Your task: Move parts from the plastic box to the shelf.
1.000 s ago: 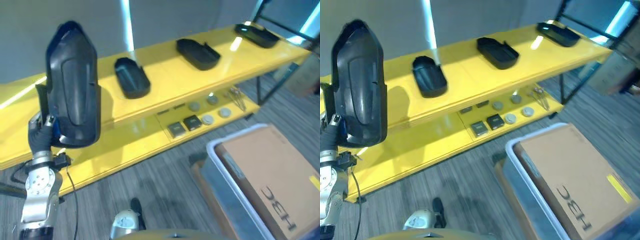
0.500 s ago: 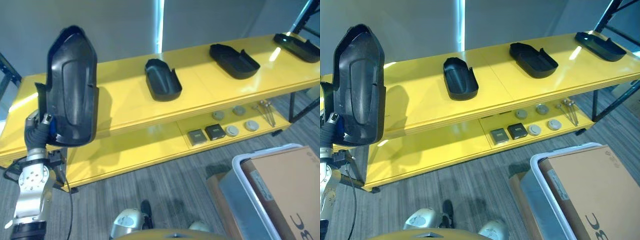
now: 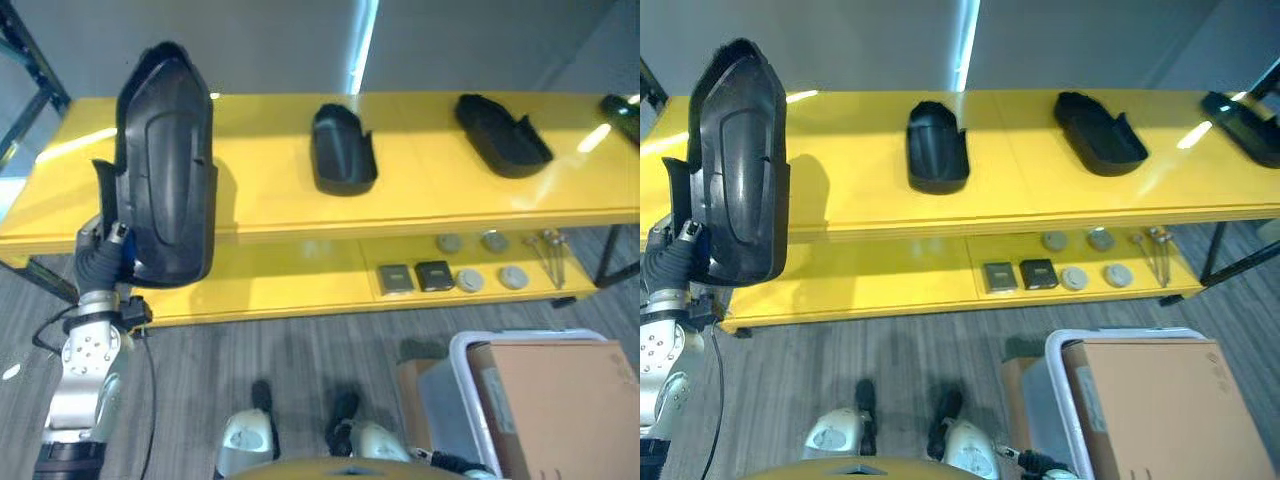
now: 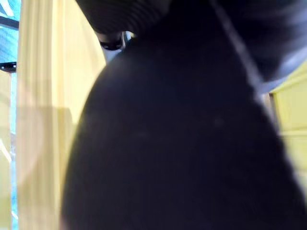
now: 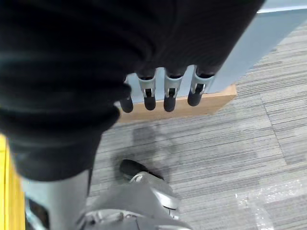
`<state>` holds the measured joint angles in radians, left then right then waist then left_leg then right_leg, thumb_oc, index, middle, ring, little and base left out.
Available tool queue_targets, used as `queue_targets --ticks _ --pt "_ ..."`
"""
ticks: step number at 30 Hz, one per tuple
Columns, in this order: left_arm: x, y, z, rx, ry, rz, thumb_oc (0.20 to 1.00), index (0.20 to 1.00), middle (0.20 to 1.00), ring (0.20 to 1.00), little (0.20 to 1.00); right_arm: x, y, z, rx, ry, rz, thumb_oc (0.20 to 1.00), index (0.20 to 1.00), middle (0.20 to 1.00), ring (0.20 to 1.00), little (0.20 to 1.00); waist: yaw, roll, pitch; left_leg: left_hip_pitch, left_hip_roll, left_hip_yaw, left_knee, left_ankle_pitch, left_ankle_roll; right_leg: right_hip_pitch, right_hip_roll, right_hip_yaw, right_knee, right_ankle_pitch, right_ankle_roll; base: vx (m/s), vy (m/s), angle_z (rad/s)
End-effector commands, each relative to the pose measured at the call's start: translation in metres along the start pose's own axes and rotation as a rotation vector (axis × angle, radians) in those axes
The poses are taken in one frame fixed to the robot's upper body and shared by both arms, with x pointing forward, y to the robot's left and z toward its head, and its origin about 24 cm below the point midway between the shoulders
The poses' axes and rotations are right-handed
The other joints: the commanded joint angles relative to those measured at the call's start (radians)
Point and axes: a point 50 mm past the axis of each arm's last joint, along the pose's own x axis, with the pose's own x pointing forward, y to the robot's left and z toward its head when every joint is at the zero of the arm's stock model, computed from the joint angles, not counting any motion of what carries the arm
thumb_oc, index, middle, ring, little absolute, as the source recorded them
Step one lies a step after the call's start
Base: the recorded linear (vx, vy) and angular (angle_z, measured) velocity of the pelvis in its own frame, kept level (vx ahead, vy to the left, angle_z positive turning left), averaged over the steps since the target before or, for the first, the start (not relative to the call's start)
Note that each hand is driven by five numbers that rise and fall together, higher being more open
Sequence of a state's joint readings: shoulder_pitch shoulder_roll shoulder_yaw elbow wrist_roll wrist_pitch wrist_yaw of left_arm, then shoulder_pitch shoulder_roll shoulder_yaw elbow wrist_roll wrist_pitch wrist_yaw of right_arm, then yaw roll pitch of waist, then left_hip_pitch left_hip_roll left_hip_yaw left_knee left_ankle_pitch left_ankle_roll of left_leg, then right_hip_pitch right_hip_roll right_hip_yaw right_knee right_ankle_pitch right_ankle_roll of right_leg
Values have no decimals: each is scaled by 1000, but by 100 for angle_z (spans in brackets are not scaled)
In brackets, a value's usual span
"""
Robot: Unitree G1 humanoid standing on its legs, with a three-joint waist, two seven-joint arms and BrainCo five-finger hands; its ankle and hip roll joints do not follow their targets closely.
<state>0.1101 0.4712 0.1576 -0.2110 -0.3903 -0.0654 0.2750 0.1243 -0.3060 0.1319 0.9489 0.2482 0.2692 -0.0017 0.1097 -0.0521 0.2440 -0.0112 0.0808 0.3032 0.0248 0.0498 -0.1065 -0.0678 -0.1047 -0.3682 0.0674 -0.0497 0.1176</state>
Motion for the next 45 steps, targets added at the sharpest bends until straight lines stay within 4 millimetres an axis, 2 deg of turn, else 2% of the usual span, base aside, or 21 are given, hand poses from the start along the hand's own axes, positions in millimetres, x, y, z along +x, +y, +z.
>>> queue_targets --ticks 1,5,7,8,9,11,13,14,16,17,18,22,24,27,29,32,35,37,39,40,45 --pt "8 -7 46 -93 -214 -27 200 200 200 200 200 -1 0 -14 -31 54 -5 1000 1000 1000 1000 1000 -14 44 -22 58 15 -6 -5 -62 25 169 -25 -17 -103 60 27 147 -105 -53" --pt "7 -9 41 -137 -174 -53 200 200 200 200 200 -3 1 -25 -40 83 -7 1000 1000 1000 1000 1000 -32 38 -25 47 32 50 51 -84 20 173 -21 -42 -94 45 15 64 -61 -12" --pt "10 -18 39 -175 -171 -88 200 200 200 200 200 -3 -4 -30 2 92 -42 1000 1000 1000 1000 1000 -61 35 -9 18 116 119 111 -53 -7 155 -32 -64 -62 32 -1 -45 38 26" --pt "11 -19 39 -177 -173 -90 200 200 200 200 200 -3 -5 -30 4 91 -44 1000 1000 1000 1000 1000 -63 37 -8 16 125 120 111 -45 -11 151 -32 -64 -57 30 -3 -23 135 47" --pt "11 -22 40 -179 -181 -94 200 200 200 200 200 -3 -9 -30 4 90 -46 1000 1000 1000 1000 1000 -69 42 -8 22 160 115 97 -7 -26 141 -34 -62 -38 22 -8 34 253 43" --pt "13 -22 40 -192 -188 -89 200 200 200 200 200 -4 -16 -30 -10 87 -52 1000 1000 1000 1000 1000 -82 59 -10 28 262 94 56 151 -87 128 -43 -55 0 0 -18 77 407 33" --pt "14 -22 40 -190 -188 -98 200 200 200 200 200 -4 -20 -31 9 83 -60 1000 1000 1000 1000 1000 -93 66 -9 30 313 88 49 213 -104 120 -70 -54 42 -18 -18 79 391 10" --pt "14 -22 40 -188 -188 -101 200 200 200 200 200 -4 -21 -29 12 81 -62 1000 1000 1000 1000 1000 -96 65 -8 36 312 87 58 187 -93 110 -88 -52 63 -23 -12 56 408 10" --pt "17 -24 42 -169 -196 -119 200 200 200 200 200 -3 -21 -21 14 71 -67 1000 1000 1000 1000 1000 -93 66 -1 46 272 82 80 75 -60 59 -154 -32 153 -35 29 35 514 9" --pt "19 -25 44 -144 -207 -132 200 200 200 200 200 -2 -20 -18 24 71 -61 1000 1000 1000 1000 1000 -94 67 12 38 249 104 124 -4 -43 34 -208 -39 221 -40 58 35 594 -11" --pt "21 -25 45 -145 -207 -133 200 200 200 200 200 -2 -19 -18 27 70 -61 1000 1000 1000 1000 1000 -95 66 21 30 237 111 150 -35 -33 29 -231 -39 243 -42 70 27 452 -13" --pt "24 -18 47 -131 -216 -97 200 200 200 200 200 -2 -13 -25 6 68 -51 1000 1000 1000 1000 1000 -85 61 57 -9 198 92 258 -116 0 47 -287 -23 250 -14 92 31 358 17" --pt "24 -16 48 -118 -227 -86 200 200 200 200 200 -2 -11 -26 -10 58 -44 1000 1000 1000 1000 1000 -80 58 67 -20 191 86 279 -130 7 56 -300 -25 242 -1 94 -13 226 10" --pt "22 -10 51 -62 -224 -126 200 200 200 200 200 -4 -4 -21 73 15 -37 1000 1000 1000 1000 1000 -32 45 88 -56 131 63 308 -172 55 104 -374 -63 214 89 116 -27 381 15" --pt "22 -8 50 -33 -227 -133 200 200 200 200 200 -4 -2 -19 79 6 -35 1000 1000 1000 1000 1000 -26 41 88 -55 112 67 293 -174 67 97 -386 -67 220 125 126 -31 224 9" --pt "19 1 50 1 -244 -108 200 200 200 200 200 -5 2 -18 70 -4 -26 1000 1000 1000 1000 1000 -26 42 79 -27 71 91 227 -167 90 56 -351 -65 270 125 132 -24 160 -7" --pt "20 6 54 14 -254 -61 200 200 200 200 200 -6 6 -20 4 -25 -7 1000 1000 1000 1000 1000 -53 38 72 8 31 81 164 -170 100 -23 -256 -22 251 122 128 1 26 -17" --pt "20 6 55 9 -245 -34 200 200 200 200 200 -5 7 -14 -41 -33 -1 1000 1000 1000 1000 1000 -52 36 64 35 35 112 123 -152 98 -18 -253 -28 218 121 129 4 -122 -8" --pt "26 -4 50 8 -208 -14 200 200 200 200 200 -4 3 -14 -46 -23 -9 1000 1000 1000 1000 1000 -67 31 39 39 58 87 103 -124 67 32 -170 -8 112 73 112 115 -241 15" --pt "29 -6 46 53 -194 1 200 200 200 200 200 -4 1 -10 -57 -12 -16 1000 1000 1000 1000 1000 -70 30 19 60 71 111 73 -106 56 66 -157 -31 67 69 104 189 -196 9" --pt "49 7 45 257 -143 86 200 200 200 200 200 -6 -6 -21 -100 49 -20 1000 1000 1000 1000 1000 -113 31 -28 112 80 139 8 -80 37 118 -126 -24 -3 71 89 148 -72 -7"
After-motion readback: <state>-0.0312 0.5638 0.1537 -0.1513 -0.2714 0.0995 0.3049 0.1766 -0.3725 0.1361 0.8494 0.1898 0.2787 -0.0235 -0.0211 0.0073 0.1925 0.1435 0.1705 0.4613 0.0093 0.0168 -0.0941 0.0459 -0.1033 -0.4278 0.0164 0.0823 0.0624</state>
